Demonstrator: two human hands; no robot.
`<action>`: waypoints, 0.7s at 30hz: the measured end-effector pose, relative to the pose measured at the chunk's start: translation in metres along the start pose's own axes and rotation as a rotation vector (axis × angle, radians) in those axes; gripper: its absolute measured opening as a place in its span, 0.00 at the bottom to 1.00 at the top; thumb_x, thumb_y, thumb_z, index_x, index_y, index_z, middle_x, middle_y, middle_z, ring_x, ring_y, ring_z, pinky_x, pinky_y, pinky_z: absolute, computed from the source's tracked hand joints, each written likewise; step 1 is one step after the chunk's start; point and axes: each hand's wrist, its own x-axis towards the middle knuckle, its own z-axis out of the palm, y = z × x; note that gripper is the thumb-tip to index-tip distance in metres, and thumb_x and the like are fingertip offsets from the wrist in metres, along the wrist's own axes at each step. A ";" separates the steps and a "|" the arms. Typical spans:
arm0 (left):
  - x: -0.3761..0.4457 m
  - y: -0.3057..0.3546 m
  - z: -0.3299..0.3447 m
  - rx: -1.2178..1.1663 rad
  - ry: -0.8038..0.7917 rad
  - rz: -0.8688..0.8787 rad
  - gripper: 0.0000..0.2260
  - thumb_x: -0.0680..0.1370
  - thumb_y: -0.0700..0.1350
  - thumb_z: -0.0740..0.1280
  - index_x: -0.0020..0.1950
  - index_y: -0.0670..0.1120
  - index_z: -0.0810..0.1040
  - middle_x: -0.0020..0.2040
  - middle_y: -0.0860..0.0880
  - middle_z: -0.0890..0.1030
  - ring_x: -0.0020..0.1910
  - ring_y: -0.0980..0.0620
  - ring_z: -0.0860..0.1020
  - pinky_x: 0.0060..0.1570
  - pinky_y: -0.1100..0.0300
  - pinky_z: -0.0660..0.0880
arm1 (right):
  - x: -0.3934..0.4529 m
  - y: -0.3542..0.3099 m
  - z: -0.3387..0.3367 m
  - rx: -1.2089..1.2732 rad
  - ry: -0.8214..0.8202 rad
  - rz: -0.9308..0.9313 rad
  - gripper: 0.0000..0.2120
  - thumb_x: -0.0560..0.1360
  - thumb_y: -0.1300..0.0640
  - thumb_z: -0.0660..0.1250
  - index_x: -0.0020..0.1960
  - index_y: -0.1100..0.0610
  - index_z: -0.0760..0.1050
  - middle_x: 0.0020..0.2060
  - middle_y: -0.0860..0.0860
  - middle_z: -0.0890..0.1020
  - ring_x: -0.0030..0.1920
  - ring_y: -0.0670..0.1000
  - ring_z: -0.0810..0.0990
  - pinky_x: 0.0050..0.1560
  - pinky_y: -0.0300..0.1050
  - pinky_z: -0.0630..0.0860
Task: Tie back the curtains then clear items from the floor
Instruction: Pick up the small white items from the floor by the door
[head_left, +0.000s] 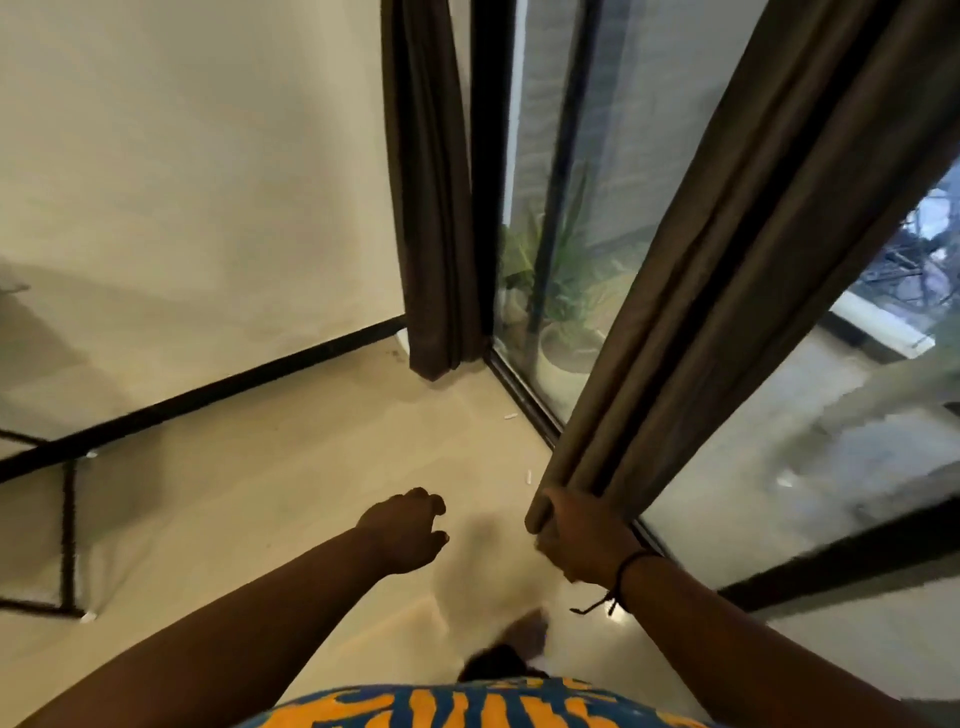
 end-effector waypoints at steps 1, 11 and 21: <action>0.026 0.002 -0.010 0.019 -0.006 0.021 0.21 0.79 0.55 0.60 0.70 0.50 0.67 0.69 0.48 0.69 0.64 0.46 0.72 0.61 0.52 0.71 | 0.023 0.001 -0.005 -0.028 0.007 -0.020 0.24 0.74 0.52 0.64 0.68 0.52 0.63 0.60 0.53 0.74 0.60 0.54 0.74 0.60 0.51 0.74; 0.220 0.002 -0.109 0.156 -0.152 0.055 0.21 0.79 0.55 0.59 0.70 0.51 0.65 0.70 0.49 0.68 0.66 0.47 0.70 0.62 0.53 0.69 | 0.217 0.032 -0.072 -0.510 0.012 -0.142 0.21 0.74 0.55 0.59 0.66 0.56 0.64 0.63 0.57 0.72 0.66 0.59 0.66 0.64 0.54 0.65; 0.388 -0.012 -0.143 0.100 -0.296 0.142 0.20 0.77 0.55 0.62 0.68 0.49 0.70 0.67 0.46 0.71 0.64 0.46 0.72 0.63 0.53 0.69 | 0.304 0.088 -0.120 -0.246 -0.029 0.254 0.28 0.70 0.44 0.67 0.67 0.49 0.64 0.61 0.49 0.74 0.60 0.52 0.73 0.56 0.48 0.71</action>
